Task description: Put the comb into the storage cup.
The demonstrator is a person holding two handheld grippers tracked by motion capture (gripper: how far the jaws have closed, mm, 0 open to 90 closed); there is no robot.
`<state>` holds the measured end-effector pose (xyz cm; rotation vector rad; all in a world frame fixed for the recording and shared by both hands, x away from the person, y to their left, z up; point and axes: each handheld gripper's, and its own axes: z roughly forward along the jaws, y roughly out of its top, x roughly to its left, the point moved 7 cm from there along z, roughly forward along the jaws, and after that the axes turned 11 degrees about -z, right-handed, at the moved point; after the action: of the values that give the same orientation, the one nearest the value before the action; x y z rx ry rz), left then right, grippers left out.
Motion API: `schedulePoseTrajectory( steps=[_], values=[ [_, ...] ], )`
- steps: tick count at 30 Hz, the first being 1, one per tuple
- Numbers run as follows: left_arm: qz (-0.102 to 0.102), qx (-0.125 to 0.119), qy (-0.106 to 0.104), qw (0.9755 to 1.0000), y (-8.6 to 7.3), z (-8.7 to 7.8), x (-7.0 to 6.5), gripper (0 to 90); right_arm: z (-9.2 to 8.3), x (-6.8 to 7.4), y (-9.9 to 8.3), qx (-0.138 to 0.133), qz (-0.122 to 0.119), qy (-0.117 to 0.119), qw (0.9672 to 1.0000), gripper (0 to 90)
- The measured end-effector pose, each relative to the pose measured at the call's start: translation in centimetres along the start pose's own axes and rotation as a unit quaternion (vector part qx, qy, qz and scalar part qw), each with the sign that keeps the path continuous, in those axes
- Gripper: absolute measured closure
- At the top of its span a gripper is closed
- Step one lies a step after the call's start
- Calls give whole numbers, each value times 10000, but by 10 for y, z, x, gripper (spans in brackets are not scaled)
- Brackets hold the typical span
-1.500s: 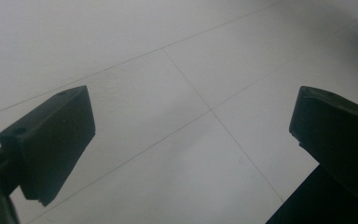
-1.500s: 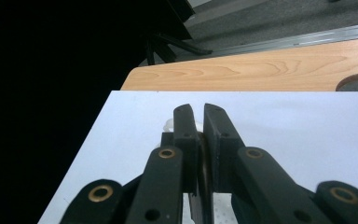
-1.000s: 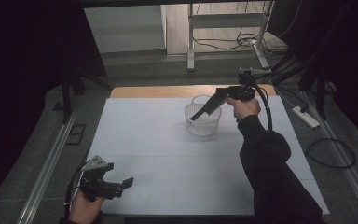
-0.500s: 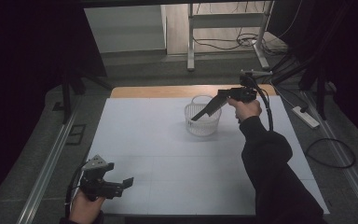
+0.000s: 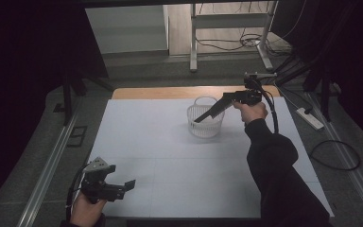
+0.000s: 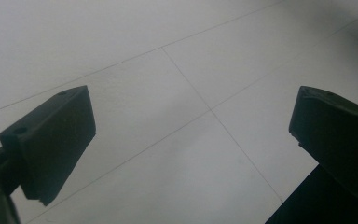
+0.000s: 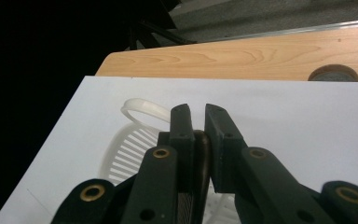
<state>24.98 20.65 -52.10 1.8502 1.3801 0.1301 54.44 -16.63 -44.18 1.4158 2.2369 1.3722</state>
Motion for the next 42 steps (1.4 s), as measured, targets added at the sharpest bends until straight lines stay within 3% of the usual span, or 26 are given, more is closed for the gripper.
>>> schedulePoseTrajectory(
  steps=[26,32,42],
  values=[
    [-3,2,5,10000,0,0,0,10,1,-21,-17,181,-195,-439,9987,735],
    [-11,6,0,10000,0,0,0,10,3,-22,-20,266,-365,-607,9971,704],
    [-8,11,12,10000,0,0,0,10,3,-23,-21,265,-471,-691,9961,670]
  ],
)
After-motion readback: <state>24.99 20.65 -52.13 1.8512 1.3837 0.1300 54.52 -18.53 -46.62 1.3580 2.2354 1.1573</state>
